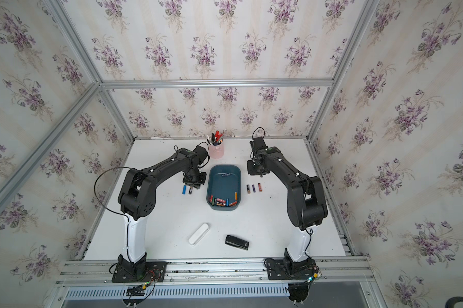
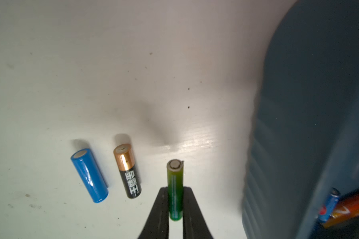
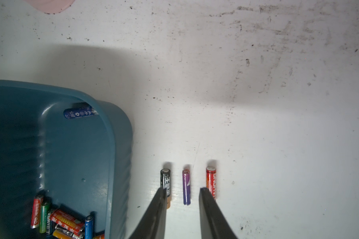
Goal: Take the batteries out of the storage box
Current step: Place the battery at the center of the board.
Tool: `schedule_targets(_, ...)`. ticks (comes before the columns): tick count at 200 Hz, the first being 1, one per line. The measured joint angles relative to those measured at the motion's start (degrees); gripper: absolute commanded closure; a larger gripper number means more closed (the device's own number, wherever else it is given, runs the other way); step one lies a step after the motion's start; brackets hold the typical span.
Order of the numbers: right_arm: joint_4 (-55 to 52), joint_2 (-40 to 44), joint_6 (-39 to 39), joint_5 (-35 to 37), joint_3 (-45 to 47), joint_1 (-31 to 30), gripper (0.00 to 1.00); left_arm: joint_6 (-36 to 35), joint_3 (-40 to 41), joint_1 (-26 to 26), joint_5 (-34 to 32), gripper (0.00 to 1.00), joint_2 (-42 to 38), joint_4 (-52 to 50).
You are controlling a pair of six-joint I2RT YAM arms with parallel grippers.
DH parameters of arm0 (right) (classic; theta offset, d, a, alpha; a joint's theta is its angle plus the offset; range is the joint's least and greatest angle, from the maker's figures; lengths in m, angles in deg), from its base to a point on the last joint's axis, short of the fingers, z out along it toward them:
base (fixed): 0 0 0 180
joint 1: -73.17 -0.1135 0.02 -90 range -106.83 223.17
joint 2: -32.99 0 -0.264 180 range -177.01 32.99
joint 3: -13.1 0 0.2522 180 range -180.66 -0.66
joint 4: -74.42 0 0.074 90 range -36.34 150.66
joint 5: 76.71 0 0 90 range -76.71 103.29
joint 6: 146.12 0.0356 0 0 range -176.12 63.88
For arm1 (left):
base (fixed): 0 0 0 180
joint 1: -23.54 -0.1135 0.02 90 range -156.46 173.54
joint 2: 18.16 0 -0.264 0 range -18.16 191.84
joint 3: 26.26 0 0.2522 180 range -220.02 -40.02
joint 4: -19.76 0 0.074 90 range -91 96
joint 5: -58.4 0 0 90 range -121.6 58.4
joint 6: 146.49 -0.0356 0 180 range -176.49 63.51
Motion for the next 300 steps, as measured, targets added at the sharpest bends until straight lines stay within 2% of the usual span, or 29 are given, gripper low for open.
schedule_targets(54,0.00,-0.04,-0.20,0.15,-0.04,0.00,0.68,0.81,-0.39,-0.02,-2.21,0.83,2.21,0.07)
schedule_targets(204,-0.02,-0.31,-0.87,0.15,-0.04,0.00,0.68,1.51,1.01,1.14,-1.75,0.81,3.43,0.42)
schedule_targets(274,-0.20,-0.31,-0.87,0.17,-0.09,0.00,0.68,1.88,0.50,1.01,-2.08,0.67,3.61,-0.39)
schedule_targets(300,-0.22,-0.31,-0.87,0.17,-0.15,0.00,0.68,1.88,0.31,1.11,-1.97,0.65,3.65,-0.35)
